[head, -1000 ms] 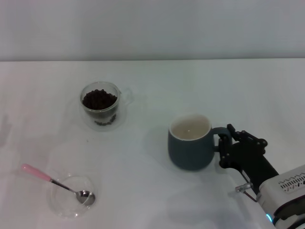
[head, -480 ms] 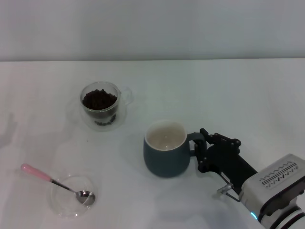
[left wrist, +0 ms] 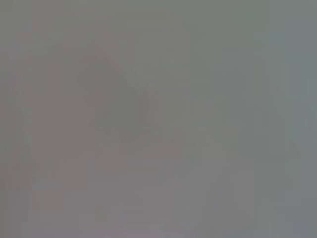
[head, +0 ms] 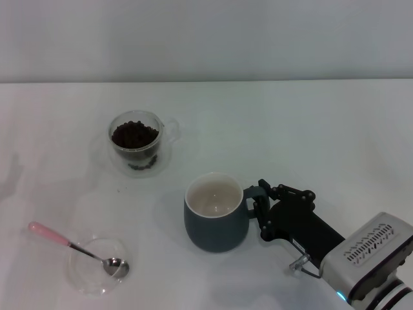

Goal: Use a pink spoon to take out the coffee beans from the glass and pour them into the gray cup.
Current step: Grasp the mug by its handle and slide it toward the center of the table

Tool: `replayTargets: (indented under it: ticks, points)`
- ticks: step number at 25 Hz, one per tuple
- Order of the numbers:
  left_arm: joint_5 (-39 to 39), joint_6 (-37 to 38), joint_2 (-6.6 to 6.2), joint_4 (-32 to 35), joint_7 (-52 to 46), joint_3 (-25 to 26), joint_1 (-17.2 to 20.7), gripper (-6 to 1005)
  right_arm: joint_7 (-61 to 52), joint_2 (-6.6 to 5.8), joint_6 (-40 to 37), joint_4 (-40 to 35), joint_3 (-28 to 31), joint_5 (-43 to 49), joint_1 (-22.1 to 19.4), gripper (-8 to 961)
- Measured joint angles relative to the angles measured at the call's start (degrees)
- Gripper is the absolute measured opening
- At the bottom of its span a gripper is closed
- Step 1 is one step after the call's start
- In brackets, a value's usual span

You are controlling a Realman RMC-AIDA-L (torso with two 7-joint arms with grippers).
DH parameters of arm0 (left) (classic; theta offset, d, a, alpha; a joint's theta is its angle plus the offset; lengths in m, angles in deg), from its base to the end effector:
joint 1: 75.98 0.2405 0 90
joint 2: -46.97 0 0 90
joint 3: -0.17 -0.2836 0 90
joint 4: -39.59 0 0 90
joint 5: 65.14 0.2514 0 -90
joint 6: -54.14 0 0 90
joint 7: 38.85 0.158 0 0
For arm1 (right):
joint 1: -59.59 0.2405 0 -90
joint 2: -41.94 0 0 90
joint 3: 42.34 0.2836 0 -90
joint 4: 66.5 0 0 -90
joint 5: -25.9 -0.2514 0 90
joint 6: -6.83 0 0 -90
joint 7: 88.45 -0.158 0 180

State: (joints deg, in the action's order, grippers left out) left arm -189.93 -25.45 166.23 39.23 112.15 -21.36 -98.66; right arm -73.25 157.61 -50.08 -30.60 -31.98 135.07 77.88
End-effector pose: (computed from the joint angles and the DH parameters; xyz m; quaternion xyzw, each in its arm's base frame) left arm -0.4113 0.3351 -0.0056 -0.5965 -0.3022 -0.4133 0.6181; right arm 0.3181 0.2788 -0.1763 -0.8332 0.2077 0.2314 0.4572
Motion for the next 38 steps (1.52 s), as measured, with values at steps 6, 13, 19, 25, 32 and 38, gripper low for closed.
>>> replayTargets:
  ticks: [6,13,19,25,32,38]
  points:
    - [0.00,-0.11,0.00,0.00,0.00,0.00,0.08,876,-0.04,-0.08,0.15,-0.22,-0.39,0.79,0.12,144]
    - [0.05,-0.73,0.00,0.01,0.00,0.00,0.42,877,-0.26,-0.18,0.58,-0.23,-0.08,0.95,0.13,189]
    - [0.28,-1.17,0.00,0.01,0.00,-0.24,0.58,877,-0.26,-0.31,0.44,-0.21,-0.46,0.95,-0.17,423]
    - [0.36,-1.63,0.00,0.01,0.00,-0.14,1.09,876,-0.40,-0.50,0.08,-0.21,-1.19,1.04,-0.68,606]
    - [0.35,-3.45,0.00,-0.81,0.00,-0.35,1.33,877,-5.04,-0.68,-5.40,-2.31,-5.87,1.05,-1.07,607]
    - [0.51,-3.83,0.00,-1.24,0.00,-0.44,1.35,877,-12.15,-0.77,-8.28,-6.06,-9.35,1.06,-1.13,636]
